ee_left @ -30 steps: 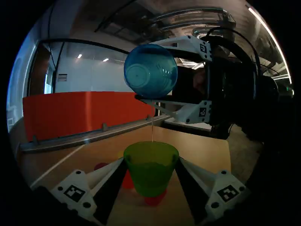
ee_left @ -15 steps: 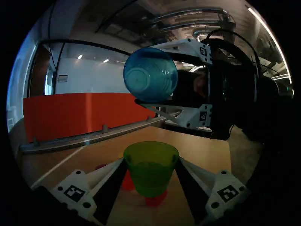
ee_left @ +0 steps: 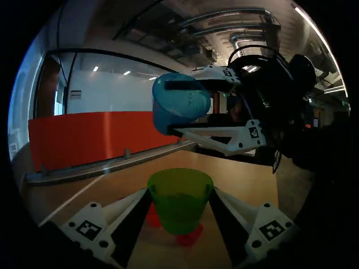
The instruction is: Pour water
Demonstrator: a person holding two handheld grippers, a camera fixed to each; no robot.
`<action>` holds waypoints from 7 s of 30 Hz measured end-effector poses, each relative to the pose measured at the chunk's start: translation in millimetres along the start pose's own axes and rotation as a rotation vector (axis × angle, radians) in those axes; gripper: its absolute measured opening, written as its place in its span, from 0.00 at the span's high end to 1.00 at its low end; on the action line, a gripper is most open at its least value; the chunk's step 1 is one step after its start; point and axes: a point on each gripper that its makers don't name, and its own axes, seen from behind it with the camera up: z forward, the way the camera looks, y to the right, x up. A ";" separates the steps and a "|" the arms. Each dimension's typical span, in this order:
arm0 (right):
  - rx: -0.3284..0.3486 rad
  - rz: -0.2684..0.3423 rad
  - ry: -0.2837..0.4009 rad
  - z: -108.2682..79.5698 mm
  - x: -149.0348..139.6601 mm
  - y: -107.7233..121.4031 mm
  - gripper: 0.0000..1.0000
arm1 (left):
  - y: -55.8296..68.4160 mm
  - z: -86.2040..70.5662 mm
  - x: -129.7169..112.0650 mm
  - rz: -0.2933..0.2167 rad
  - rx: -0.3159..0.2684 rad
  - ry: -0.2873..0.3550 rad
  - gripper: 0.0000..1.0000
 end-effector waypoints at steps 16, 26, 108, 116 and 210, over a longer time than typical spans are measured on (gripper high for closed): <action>0.049 0.586 -0.036 -8.7 -34.4 -4.1 0.12 | -14.8 -1.2 4.2 0.023 0.039 -0.005 0.15; 0.084 0.804 -0.059 -26.7 -55.2 -6.6 0.12 | -27.4 0.4 3.4 0.044 0.073 -0.020 0.15; 0.317 0.975 -0.461 -70.3 -253.0 -186.4 0.11 | -72.3 40.7 -204.7 -0.017 0.011 -0.535 0.14; 0.329 0.969 -0.481 -70.5 -259.5 -199.3 0.11 | -70.6 39.9 -205.6 -0.018 0.006 -0.524 0.13; -0.126 0.976 -0.384 -173.3 -228.3 -139.6 0.00 | -83.3 -72.8 -107.9 0.000 0.370 -0.206 0.00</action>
